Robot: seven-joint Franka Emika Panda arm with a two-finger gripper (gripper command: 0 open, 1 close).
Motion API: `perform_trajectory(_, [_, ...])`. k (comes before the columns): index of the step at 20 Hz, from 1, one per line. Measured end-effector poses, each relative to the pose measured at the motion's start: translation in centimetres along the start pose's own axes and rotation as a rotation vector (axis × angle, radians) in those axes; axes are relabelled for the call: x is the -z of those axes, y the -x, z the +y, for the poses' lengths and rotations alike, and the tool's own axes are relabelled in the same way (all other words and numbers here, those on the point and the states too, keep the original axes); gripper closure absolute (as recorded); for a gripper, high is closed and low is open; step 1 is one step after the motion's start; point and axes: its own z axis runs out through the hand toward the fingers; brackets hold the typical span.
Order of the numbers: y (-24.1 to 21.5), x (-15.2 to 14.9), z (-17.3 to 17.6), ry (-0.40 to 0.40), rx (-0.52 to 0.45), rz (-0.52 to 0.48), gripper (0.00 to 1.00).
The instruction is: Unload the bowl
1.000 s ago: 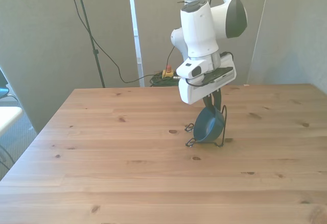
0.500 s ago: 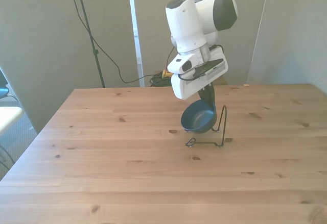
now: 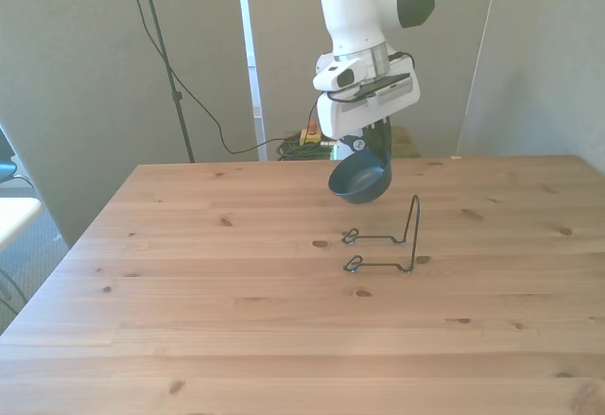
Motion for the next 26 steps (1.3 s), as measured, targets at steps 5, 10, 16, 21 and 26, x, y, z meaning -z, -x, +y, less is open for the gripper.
perform_trajectory(5, [4.4, -3.1, -2.0, 0.156, -0.048, -0.012, 1.00])
perform_trajectory(10, [5.8, -5.3, -2.3, 0.246, -0.089, 0.009, 1.00])
perform_trajectory(16, [5.3, -7.8, -1.2, 0.303, -0.135, 0.009, 1.00])
perform_trajectory(21, [4.1, -9.2, -0.8, 0.336, -0.169, 0.007, 0.00])
perform_trajectory(26, [3.5, -9.4, -1.0, 0.342, -0.190, 0.012, 0.00])
